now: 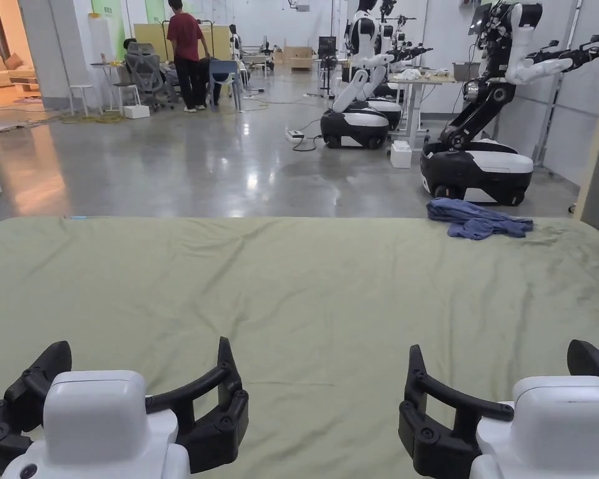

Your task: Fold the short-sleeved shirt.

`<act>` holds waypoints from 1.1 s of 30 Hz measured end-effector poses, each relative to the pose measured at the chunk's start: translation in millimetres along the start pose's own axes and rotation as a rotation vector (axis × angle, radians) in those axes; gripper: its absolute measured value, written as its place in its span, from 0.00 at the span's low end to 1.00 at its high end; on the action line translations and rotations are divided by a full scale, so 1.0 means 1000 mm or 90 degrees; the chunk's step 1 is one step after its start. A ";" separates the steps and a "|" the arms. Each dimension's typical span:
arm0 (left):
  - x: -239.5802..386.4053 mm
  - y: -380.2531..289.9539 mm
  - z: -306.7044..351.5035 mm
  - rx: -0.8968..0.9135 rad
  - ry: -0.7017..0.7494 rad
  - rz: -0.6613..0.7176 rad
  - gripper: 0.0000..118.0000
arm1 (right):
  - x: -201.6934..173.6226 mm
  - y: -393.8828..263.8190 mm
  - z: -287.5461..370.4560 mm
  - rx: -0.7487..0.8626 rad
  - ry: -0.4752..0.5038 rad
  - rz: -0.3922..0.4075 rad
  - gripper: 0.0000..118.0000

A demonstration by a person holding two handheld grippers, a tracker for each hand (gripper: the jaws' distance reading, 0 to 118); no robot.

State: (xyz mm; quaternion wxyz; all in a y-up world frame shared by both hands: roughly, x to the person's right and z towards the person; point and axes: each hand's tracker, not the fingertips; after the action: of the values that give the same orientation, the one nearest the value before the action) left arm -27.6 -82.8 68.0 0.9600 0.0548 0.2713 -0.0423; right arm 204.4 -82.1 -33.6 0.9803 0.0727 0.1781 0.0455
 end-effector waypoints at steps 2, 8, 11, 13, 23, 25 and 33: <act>0.000 0.000 0.000 0.000 -0.001 -0.001 1.00 | 0.000 0.000 0.000 -0.001 0.001 0.000 1.00; 0.000 0.000 0.001 0.000 0.000 -0.004 1.00 | 0.000 -0.001 -0.001 -0.008 0.003 0.001 1.00; 0.001 0.001 0.000 0.000 0.002 -0.003 1.00 | 0.000 -0.002 -0.001 -0.007 0.004 0.003 1.00; 0.001 0.001 0.001 0.001 0.002 -0.005 1.00 | 0.000 -0.002 0.000 -0.007 0.004 0.002 1.00; 0.003 0.000 0.000 -0.004 -0.006 -0.005 1.00 | 0.000 -0.003 -0.001 -0.010 0.006 0.003 1.00; 0.004 0.000 0.000 -0.004 -0.006 -0.008 1.00 | 0.001 -0.003 -0.001 -0.010 0.007 0.002 1.00; 0.006 -0.001 0.000 -0.003 -0.008 -0.016 1.00 | -0.002 -0.003 0.001 0.000 0.021 0.010 1.00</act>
State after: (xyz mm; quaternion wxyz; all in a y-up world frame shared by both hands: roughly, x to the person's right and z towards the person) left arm -22.5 -84.0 64.9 0.9612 0.0488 0.2658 -0.0544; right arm 203.4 -85.4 -32.8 0.9767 0.0734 0.1940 0.0547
